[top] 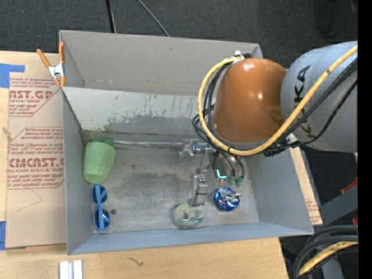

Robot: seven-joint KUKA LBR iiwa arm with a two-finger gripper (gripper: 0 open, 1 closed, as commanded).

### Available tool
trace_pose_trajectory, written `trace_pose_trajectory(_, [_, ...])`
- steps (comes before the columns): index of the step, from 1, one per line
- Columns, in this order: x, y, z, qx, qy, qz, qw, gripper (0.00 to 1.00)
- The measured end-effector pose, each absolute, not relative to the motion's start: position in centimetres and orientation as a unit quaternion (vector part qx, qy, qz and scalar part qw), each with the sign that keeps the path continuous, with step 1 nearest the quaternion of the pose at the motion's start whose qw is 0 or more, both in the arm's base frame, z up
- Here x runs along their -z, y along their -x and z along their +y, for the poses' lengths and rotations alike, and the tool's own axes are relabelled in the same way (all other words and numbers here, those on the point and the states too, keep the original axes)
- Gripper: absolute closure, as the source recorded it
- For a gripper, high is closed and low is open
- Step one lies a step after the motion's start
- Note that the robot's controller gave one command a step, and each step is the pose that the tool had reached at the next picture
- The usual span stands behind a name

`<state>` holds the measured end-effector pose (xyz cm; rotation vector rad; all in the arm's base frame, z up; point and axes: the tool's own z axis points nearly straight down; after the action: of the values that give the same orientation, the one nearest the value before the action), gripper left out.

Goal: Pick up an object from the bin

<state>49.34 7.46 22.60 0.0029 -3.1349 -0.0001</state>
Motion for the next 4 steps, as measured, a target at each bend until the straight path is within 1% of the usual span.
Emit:
trace_pose_trajectory(1, [-6.8,-49.6,5.2,0.000,-0.206,-0.979,0.004,0.00])
trace_pose_trajectory(2, [-9.3,-51.9,8.3,0.001,-0.280,-0.960,-0.002,0.00])
trace_pose_trajectory(3, [-7.3,-48.9,6.4,0.001,-0.392,-0.920,0.001,0.00])
trace_pose_trajectory(4, [-7.5,-49.1,6.5,0.001,-0.392,-0.920,-0.003,1.00])
